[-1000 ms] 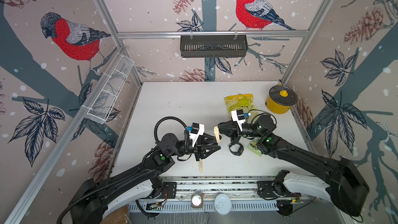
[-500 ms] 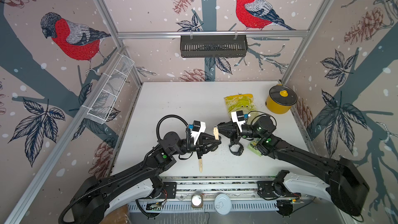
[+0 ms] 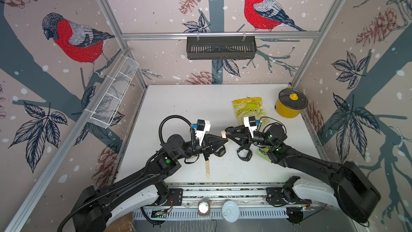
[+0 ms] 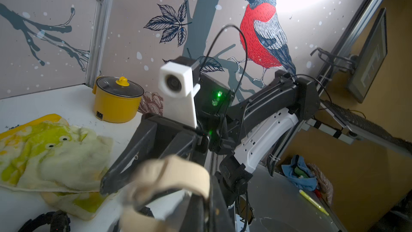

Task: Wipe the watch dial
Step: Pick up the watch at the center of the board, then pick up the cleaning item at the center of the board.

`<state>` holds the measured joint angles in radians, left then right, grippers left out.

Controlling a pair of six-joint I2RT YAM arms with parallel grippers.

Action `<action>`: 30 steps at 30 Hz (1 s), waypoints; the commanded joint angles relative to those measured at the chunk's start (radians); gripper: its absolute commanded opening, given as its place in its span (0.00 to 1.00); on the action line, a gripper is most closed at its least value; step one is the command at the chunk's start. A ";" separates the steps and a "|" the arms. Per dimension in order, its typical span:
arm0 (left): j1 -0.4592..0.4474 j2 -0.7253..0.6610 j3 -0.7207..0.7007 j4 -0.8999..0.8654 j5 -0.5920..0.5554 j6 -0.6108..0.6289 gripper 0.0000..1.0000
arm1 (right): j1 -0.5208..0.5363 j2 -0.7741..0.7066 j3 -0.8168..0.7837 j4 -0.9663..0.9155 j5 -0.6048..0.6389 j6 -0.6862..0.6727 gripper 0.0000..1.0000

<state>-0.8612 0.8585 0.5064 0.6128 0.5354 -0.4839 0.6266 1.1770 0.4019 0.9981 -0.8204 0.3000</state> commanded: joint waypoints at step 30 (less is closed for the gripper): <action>0.387 0.261 0.081 -0.266 -0.013 -0.916 0.00 | -0.181 0.034 0.164 -0.943 0.988 0.067 0.82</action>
<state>-0.4950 1.1210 0.5774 0.3008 0.4889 -1.3624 0.4541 1.1110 0.4831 0.1570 0.1295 0.3420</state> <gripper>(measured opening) 0.063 0.815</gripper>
